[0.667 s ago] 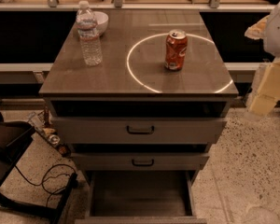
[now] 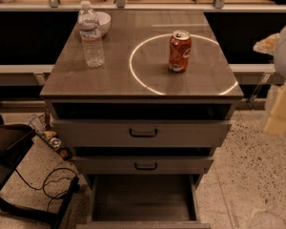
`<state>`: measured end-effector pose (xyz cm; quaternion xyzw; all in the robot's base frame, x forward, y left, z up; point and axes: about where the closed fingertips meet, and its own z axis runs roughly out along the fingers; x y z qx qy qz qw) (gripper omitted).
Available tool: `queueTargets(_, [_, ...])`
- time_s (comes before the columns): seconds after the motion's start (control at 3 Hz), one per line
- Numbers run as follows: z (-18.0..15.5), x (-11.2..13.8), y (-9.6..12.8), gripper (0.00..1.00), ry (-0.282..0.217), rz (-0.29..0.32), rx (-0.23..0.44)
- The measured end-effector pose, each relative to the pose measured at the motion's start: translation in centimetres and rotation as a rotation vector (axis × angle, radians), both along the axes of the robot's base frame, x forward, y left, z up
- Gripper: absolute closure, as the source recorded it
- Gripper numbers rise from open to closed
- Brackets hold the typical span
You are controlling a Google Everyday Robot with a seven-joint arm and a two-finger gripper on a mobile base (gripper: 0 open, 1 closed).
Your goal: Close bottom drawer
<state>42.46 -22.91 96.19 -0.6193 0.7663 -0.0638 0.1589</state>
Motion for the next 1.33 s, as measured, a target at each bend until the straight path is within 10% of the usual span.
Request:
queueTargets(0.67, [-12.5,-6.5,-5.7,0.00,0.129,0.050,-0.169])
queueTargets(1.33, [-15.9,-7.6,-3.7,0.00,0.132,0.038,-0.153])
